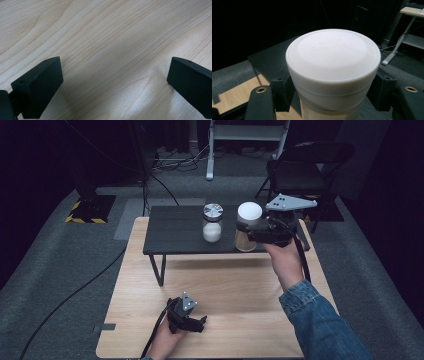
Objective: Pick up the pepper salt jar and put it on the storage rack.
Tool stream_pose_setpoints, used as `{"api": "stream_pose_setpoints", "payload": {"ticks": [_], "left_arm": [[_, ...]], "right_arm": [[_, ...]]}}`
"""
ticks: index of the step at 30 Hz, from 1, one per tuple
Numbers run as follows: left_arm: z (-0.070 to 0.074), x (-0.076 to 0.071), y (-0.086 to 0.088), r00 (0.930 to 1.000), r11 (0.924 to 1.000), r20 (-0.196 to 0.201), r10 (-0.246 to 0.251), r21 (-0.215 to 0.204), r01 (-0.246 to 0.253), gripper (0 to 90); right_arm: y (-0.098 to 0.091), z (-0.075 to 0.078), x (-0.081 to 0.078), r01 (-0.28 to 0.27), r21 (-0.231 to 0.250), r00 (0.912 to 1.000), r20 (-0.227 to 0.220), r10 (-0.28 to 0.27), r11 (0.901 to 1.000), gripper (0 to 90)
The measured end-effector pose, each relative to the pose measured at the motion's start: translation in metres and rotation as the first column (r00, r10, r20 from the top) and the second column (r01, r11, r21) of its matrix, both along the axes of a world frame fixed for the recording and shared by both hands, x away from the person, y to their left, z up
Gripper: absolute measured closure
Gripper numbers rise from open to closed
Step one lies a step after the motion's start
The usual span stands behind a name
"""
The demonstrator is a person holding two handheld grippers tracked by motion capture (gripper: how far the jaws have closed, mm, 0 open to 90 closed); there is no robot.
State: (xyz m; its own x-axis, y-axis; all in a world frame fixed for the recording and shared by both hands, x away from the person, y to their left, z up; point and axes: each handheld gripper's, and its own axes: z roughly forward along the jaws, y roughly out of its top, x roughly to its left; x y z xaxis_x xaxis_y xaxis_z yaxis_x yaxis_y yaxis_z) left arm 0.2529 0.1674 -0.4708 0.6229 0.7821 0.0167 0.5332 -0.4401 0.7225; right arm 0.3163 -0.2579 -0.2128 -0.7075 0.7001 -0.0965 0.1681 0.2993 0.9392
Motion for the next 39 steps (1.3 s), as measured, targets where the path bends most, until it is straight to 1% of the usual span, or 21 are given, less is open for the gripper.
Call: {"api": "stream_pose_setpoints", "payload": {"ticks": [3,6,9,14,17,19,22,23,24,26,27,29,30,32,35,39], "left_arm": [[0.0,-0.001,-0.001,1.0,1.0,0.001,0.006,-0.002,-0.006,0.2],[0.0,-0.001,0.0,1.0,1.0,0.0,0.005,-0.002,-0.005,0.4],[0.0,-0.001,-0.003,0.9998,0.9998,0.0,0.02,-0.001,-0.02,0.4],[0.0,-0.002,-0.003,0.9998,0.9998,0.0,0.022,-0.002,-0.022,0.3],[0.0,-0.003,-0.003,0.9997,0.9997,-0.001,0.024,-0.003,-0.024,0.3],[0.0,-0.003,-0.003,0.9997,0.9997,-0.001,0.024,-0.003,-0.024,0.3],[0.0,-0.003,-0.003,0.9996,0.9996,-0.002,0.027,-0.003,-0.027,0.3],[0.0,-0.003,-0.003,0.9996,0.9996,-0.002,0.027,-0.003,-0.027,0.3],[0.0,-0.003,-0.003,0.9996,0.9996,-0.002,0.027,-0.003,-0.027,0.2],[0.0,-0.003,-0.003,0.9996,0.9996,-0.002,0.027,-0.003,-0.027,0.3],[0.0,-0.003,-0.003,0.9996,0.9996,-0.002,0.027,-0.003,-0.027,0.3],[0.0,-0.003,-0.003,0.9996,0.9996,-0.002,0.027,-0.003,-0.027,0.3],[0.0,-0.003,-0.003,0.9996,0.9996,-0.002,0.027,-0.003,-0.027,0.2],[0.0,-0.003,-0.003,0.9996,0.9996,-0.002,0.027,-0.003,-0.027,0.3],[0.0,-0.003,-0.003,0.9996,0.9996,-0.002,0.029,-0.002,-0.029,0.3],[0.0,-0.004,-0.003,0.9996,0.9996,-0.001,0.029,-0.003,-0.029,0.3]], "right_arm": [[0.002,0.0,0.011,0.019,-0.002,0.9998,0.004,-0.019,0.9998,33.4],[0.008,-0.004,0.021,0.045,-0.005,0.999,0.004,-0.045,0.999,33.4],[0.015,-0.009,0.03,0.059,-0.018,0.9983,0.001,-0.059,0.9981,33.4],[0.021,-0.017,0.043,0.066,0.007,0.9975,-0.024,-0.066,0.9978,33.3],[0.027,-0.017,0.047,0.071,-0.007,0.9968,-0.038,-0.071,0.9975,33.3],[0.028,-0.018,0.047,0.077,0.001,0.9963,-0.038,-0.077,0.997,33.2],[0.025,-0.02,0.05,0.081,0.029,0.9952,-0.058,-0.079,0.9963,31.8],[0.022,-0.021,0.052,0.078,0.049,0.9951,-0.064,-0.075,0.9957,28.7],[0.019,-0.022,0.051,0.079,0.063,0.9953,-0.062,-0.075,0.9948,24.9],[0.013,-0.023,0.054,0.055,0.084,0.9969,-0.06,-0.05,0.9949,19.6],[0.012,-0.022,0.054,0.048,0.084,0.9974,-0.058,-0.043,0.9953,17.7],[0.009,-0.023,0.049,0.048,0.078,0.9983,-0.036,-0.045,0.9958,14.1],[0.006,-0.024,0.047,0.044,0.085,0.9988,-0.027,-0.042,0.9954,13.2],[-0.001,-0.027,0.044,0.033,0.098,0.9992,-0.025,-0.03,0.9947,12.7],[-0.011,-0.031,0.035,0.031,0.079,0.9994,-0.017,-0.029,0.9964,12.2],[-0.027,-0.045,0.023,0.033,0.061,0.9993,-0.017,-0.032,0.9976,12.1]]}}
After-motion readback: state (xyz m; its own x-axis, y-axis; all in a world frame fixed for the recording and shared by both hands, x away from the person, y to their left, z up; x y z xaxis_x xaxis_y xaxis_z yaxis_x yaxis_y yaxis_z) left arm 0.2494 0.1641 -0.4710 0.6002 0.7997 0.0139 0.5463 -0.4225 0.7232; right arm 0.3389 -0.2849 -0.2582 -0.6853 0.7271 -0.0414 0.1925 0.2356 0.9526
